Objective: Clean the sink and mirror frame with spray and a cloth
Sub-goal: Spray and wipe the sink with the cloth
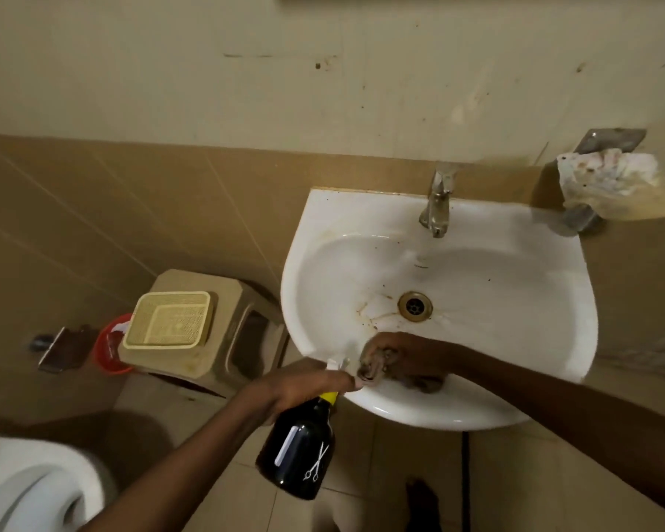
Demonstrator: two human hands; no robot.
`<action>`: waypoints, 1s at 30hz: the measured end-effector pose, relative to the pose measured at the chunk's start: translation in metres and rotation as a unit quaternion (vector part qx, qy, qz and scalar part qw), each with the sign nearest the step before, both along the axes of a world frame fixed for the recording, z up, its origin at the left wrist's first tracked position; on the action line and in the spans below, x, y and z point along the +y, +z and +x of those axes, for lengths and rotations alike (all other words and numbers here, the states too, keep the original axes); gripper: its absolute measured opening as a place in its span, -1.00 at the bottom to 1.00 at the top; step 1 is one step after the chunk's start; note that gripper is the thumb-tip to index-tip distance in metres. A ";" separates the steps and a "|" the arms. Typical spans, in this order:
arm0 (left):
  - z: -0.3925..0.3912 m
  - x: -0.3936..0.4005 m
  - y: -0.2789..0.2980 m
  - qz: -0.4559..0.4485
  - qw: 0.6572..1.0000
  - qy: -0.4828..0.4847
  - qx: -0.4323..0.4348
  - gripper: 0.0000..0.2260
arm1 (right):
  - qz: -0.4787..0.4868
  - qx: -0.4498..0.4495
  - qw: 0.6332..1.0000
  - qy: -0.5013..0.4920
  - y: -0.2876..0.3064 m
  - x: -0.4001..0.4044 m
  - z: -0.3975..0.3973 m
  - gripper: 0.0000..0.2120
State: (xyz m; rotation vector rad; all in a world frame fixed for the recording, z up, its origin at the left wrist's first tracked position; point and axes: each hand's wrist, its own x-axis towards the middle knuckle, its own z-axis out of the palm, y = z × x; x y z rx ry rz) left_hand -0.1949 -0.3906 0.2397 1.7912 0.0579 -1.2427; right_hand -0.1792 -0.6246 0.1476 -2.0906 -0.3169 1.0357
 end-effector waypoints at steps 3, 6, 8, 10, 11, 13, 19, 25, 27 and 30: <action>-0.003 -0.002 0.000 0.003 0.999 0.019 0.030 -0.57 | 0.149 -0.026 0.987 -0.061 0.001 0.017 0.021 -0.70; -0.005 -0.009 0.000 0.030 0.999 0.036 0.010 -0.44 | 0.164 -0.073 0.970 -0.163 0.002 0.055 0.038 -0.73; -0.008 -0.016 0.002 0.036 0.999 0.023 0.007 -0.46 | 0.158 -0.070 0.978 -0.119 0.006 0.048 0.027 -0.73; -0.010 -0.027 0.007 0.042 0.998 -0.030 0.038 -0.57 | 0.105 -0.039 0.994 -0.007 0.011 0.009 0.004 -0.70; -0.010 -0.032 0.010 0.053 0.995 -0.068 0.047 -0.61 | 0.075 -0.019 0.996 0.047 0.016 -0.016 -0.006 -0.69; -0.010 -0.045 0.016 0.068 0.989 -0.128 0.043 -0.58 | 0.052 0.039 0.992 0.108 0.029 -0.067 -0.022 -0.70; 0.001 -0.102 0.021 0.187 0.873 -0.368 -0.258 -0.65 | -0.053 0.034 0.994 0.094 0.040 -0.118 -0.030 -0.71; 0.031 -0.135 0.016 0.161 0.790 -0.525 -0.273 -0.65 | -0.282 -0.099 0.944 0.138 0.041 -0.154 -0.029 -0.74; 0.038 -0.147 0.013 0.155 0.806 -0.525 -0.225 -0.73 | -0.381 -0.179 0.901 0.105 0.034 -0.162 -0.032 -0.77; 0.044 -0.165 0.011 0.157 0.822 -0.520 -0.170 -0.62 | -0.334 -0.131 0.928 0.097 0.038 -0.159 -0.041 -0.77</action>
